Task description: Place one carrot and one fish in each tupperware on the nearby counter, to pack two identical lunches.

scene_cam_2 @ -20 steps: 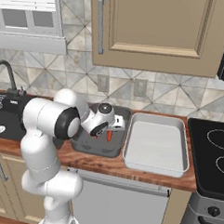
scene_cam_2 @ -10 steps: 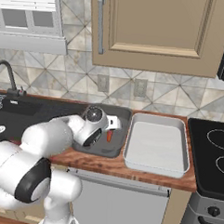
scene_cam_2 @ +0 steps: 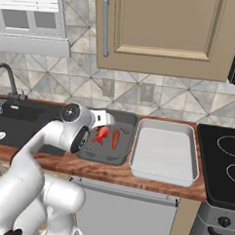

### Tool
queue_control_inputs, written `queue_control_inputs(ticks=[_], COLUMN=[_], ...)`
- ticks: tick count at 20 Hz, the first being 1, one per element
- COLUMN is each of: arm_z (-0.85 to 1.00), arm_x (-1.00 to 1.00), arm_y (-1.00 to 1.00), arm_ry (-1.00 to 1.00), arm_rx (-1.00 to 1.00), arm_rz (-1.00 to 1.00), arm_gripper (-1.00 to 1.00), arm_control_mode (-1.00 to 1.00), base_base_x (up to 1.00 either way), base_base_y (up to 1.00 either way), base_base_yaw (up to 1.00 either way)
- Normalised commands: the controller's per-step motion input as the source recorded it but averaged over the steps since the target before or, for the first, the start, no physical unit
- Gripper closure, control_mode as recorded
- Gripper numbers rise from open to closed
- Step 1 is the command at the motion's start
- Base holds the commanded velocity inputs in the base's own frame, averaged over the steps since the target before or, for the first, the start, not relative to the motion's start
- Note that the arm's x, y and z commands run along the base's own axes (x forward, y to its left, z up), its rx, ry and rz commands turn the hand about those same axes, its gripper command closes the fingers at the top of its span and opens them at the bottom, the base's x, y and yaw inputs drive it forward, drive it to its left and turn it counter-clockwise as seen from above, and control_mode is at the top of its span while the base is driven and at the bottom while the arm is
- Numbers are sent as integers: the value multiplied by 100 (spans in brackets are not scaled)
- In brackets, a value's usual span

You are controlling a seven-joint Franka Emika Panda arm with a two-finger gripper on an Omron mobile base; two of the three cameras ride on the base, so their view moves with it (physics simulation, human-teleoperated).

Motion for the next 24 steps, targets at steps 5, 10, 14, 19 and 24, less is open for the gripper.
queue_control_inputs(ticks=[5, 10, 14, 19, 24], arm_z=[91, 86, 86, 54, -35], arm_x=[-98, -100, -95, -77, -28], arm_y=[6, 17, 17, 2, 13], arm_ry=[-9, -4, 0, 7, 5], arm_rx=[1, 3, 3, 2, -3], arm_rz=[-2, -1, 0, 0, 0], arm_gripper=[-100, -100, -100, -100, -100], arm_control_mode=[-100, -100, -100, -100, -100], base_base_x=[0, 0, 0, 0, 0], base_base_y=[0, 0, 0, 0, 0], base_base_yaw=[0, 0, 0, 0, 0])
